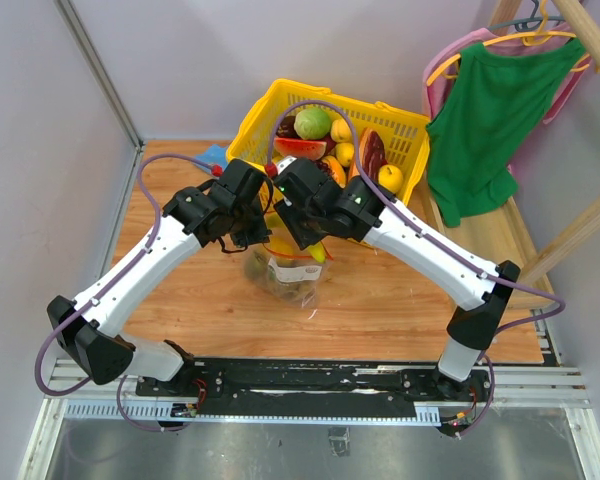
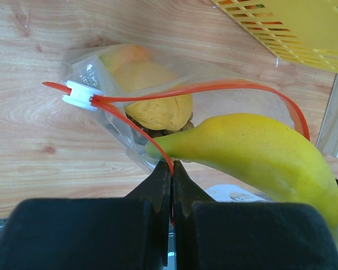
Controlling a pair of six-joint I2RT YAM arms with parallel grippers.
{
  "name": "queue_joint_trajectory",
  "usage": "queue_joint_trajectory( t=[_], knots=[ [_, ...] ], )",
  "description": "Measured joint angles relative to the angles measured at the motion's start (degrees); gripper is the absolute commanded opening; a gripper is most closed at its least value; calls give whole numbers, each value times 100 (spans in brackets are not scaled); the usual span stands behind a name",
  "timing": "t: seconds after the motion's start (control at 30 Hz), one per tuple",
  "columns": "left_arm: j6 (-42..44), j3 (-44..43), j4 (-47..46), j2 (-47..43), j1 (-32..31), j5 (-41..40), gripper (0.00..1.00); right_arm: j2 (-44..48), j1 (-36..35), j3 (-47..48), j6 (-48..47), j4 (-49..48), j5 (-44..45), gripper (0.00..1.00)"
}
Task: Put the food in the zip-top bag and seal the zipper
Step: Place the fake fruit in the zipper food storage bag.
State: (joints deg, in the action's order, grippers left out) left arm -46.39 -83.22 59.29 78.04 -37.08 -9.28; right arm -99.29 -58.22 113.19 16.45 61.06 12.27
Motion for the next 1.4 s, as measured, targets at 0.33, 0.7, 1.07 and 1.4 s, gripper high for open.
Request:
queue_joint_trajectory(
  t=[0.33,0.7,1.07,1.4],
  knots=[
    [0,0,-7,-74,0,17,0,-11,-4,-15,-35,-131,-20,13],
    [-20,0,-7,-87,0,-4,0,-28,-7,-125,-33,-221,308,9],
    [-20,0,-7,-87,0,-7,0,0,-177,-162,-7,-20,796,9],
    [-24,15,-114,-173,15,57,0,-98,-229,39,0,9,752,13]
  ],
)
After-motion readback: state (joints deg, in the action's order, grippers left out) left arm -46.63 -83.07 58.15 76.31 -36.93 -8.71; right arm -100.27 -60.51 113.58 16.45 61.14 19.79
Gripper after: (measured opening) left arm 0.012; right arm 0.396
